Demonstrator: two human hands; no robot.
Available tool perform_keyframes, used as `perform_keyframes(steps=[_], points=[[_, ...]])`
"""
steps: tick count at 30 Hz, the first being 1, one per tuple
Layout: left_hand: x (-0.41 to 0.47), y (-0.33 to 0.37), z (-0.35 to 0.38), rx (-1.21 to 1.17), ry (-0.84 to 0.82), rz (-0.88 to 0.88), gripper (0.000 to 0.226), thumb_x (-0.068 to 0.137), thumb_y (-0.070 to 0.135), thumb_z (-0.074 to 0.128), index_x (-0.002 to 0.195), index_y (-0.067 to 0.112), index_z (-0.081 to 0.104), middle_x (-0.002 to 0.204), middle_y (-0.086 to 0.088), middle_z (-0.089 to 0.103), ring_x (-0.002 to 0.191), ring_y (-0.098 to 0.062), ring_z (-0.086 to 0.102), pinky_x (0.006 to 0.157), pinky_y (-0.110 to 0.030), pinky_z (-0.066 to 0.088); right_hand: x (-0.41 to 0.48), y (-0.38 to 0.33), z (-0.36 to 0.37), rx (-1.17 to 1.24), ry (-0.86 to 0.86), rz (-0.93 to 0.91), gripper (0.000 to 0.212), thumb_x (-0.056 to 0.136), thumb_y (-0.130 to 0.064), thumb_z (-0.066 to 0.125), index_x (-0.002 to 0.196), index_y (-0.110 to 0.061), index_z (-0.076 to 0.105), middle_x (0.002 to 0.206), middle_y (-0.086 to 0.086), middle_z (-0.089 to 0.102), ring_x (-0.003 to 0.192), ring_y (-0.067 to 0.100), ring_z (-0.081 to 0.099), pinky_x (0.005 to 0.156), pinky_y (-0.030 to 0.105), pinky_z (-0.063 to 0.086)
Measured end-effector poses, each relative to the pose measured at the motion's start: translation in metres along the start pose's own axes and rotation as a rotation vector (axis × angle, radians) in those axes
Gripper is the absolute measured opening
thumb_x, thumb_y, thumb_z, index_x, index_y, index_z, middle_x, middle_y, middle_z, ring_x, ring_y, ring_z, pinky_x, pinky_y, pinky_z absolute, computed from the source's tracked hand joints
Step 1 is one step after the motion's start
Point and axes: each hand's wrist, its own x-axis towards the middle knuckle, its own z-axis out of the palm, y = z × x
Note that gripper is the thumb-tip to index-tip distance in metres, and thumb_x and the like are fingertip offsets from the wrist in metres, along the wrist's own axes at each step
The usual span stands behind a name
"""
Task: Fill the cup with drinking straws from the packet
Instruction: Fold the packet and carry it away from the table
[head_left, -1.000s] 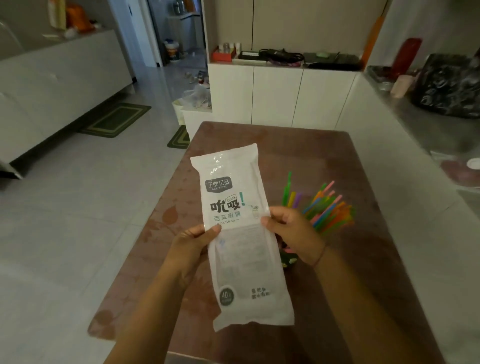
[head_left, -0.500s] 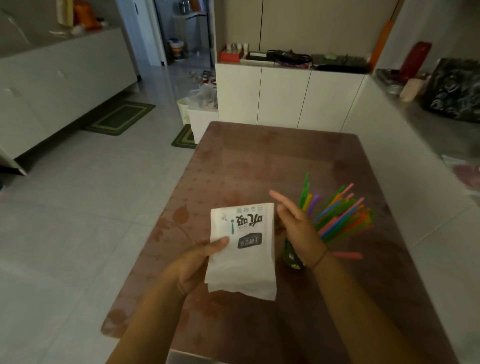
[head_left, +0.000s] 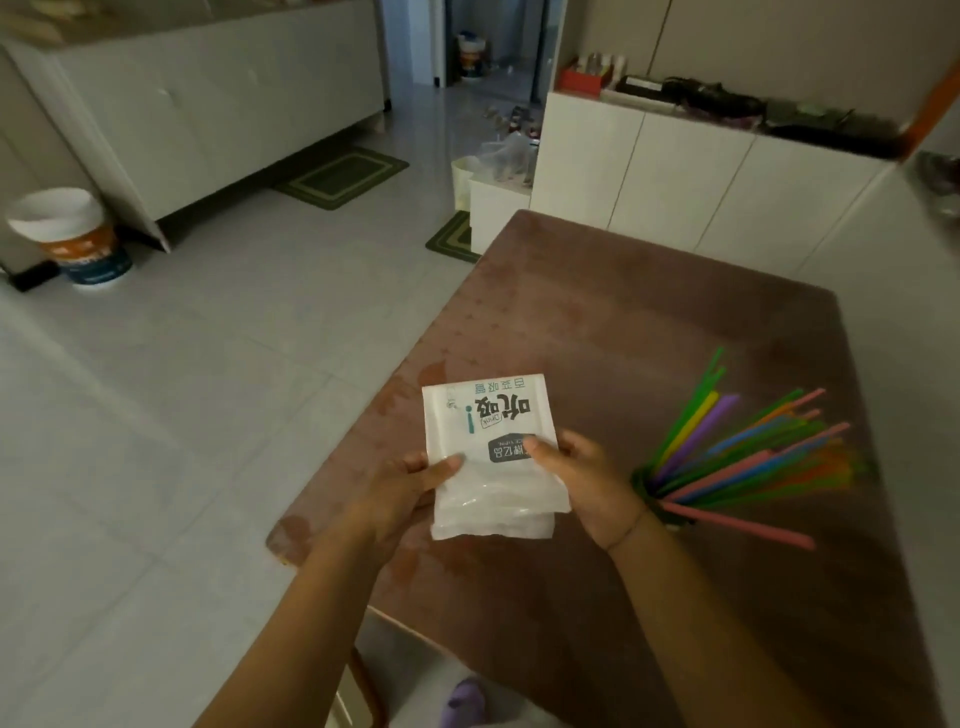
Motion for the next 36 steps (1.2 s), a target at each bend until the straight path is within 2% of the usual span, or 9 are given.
perform_keyframes(steps=[2, 5, 9, 16, 20, 23, 27, 30, 36], points=[[-0.011, -0.008, -0.009, -0.051, 0.095, 0.013, 0.030, 0.084, 0.017, 0.068, 0.107, -0.001, 0.066, 0.101, -0.013, 0.074, 0.089, -0.028, 0.072, 0.074, -0.038, 0.060, -0.001, 0.005, 0.008, -0.027, -0.091, 0.047, 0.027, 0.084, -0.015, 0.063, 0.108, -0.004, 0.063, 0.104, 0.011, 0.069, 0.092, 0.027, 0.067, 0.083, 0.041, 0.056], [-0.029, -0.028, -0.015, -0.123, 0.190, 0.010, 0.030, 0.084, 0.017, 0.069, 0.106, -0.002, 0.066, 0.100, -0.011, 0.075, 0.090, -0.027, 0.072, 0.073, -0.037, 0.060, -0.006, 0.017, 0.017, -0.108, -0.177, 0.022, 0.014, 0.085, -0.011, 0.062, 0.097, -0.008, 0.066, 0.095, 0.007, 0.070, 0.084, 0.021, 0.066, 0.075, 0.030, 0.058], [-0.056, -0.071, -0.016, -0.227, 0.334, 0.016, 0.036, 0.087, 0.020, 0.066, 0.112, -0.006, 0.063, 0.102, -0.014, 0.074, 0.094, -0.032, 0.070, 0.082, -0.040, 0.058, -0.023, 0.041, 0.027, -0.171, -0.235, 0.042, 0.010, 0.085, -0.010, 0.062, 0.094, -0.012, 0.066, 0.091, 0.005, 0.070, 0.085, 0.021, 0.065, 0.082, 0.037, 0.055], [-0.115, -0.155, -0.058, -0.392, 0.659, -0.018, 0.027, 0.095, 0.029, 0.054, 0.112, 0.009, 0.063, 0.110, -0.011, 0.070, 0.104, -0.027, 0.066, 0.098, -0.040, 0.049, -0.055, 0.094, 0.053, -0.202, -0.306, 0.127, 0.014, 0.084, -0.006, 0.062, 0.097, -0.008, 0.066, 0.090, 0.007, 0.068, 0.082, 0.021, 0.063, 0.082, 0.038, 0.053], [-0.144, -0.206, -0.088, -0.460, 0.787, -0.057, 0.028, 0.096, 0.026, 0.054, 0.114, 0.006, 0.062, 0.110, -0.012, 0.069, 0.104, -0.028, 0.065, 0.094, -0.039, 0.050, -0.071, 0.131, 0.083, -0.224, -0.394, 0.156, 0.019, 0.084, -0.003, 0.061, 0.102, 0.001, 0.065, 0.081, 0.002, 0.067, 0.069, 0.008, 0.061, 0.069, 0.024, 0.053], [-0.146, -0.244, -0.106, -0.497, 0.842, -0.110, 0.031, 0.096, 0.026, 0.054, 0.118, 0.004, 0.059, 0.110, -0.015, 0.069, 0.104, -0.031, 0.065, 0.091, -0.039, 0.052, -0.073, 0.165, 0.101, -0.280, -0.430, 0.173, 0.018, 0.085, -0.003, 0.060, 0.102, 0.000, 0.066, 0.075, -0.003, 0.065, 0.058, -0.004, 0.056, 0.058, 0.012, 0.047], [-0.132, -0.301, -0.122, -0.494, 0.904, -0.208, 0.028, 0.096, 0.028, 0.054, 0.114, 0.007, 0.060, 0.103, -0.011, 0.070, 0.099, -0.029, 0.066, 0.094, -0.041, 0.051, -0.072, 0.225, 0.119, -0.382, -0.452, 0.259, 0.015, 0.085, -0.010, 0.061, 0.098, -0.011, 0.068, 0.088, 0.002, 0.071, 0.076, 0.011, 0.064, 0.068, 0.020, 0.053], [-0.123, -0.351, -0.129, -0.460, 0.935, -0.300, 0.025, 0.096, 0.028, 0.053, 0.111, 0.009, 0.061, 0.103, -0.009, 0.069, 0.096, -0.026, 0.066, 0.088, -0.037, 0.053, -0.069, 0.274, 0.131, -0.482, -0.400, 0.324, 0.010, 0.085, -0.015, 0.061, 0.092, -0.019, 0.067, 0.095, 0.004, 0.071, 0.086, 0.019, 0.067, 0.072, 0.030, 0.057], [-0.111, -0.457, -0.129, -0.469, 0.946, -0.480, 0.015, 0.093, 0.016, 0.059, 0.102, 0.007, 0.067, 0.091, -0.010, 0.072, 0.090, -0.027, 0.067, 0.075, -0.032, 0.050, -0.024, 0.375, 0.153, -0.660, -0.281, 0.364, 0.012, 0.087, -0.017, 0.057, 0.096, -0.014, 0.065, 0.101, 0.009, 0.070, 0.081, 0.019, 0.066, 0.057, 0.023, 0.052]])
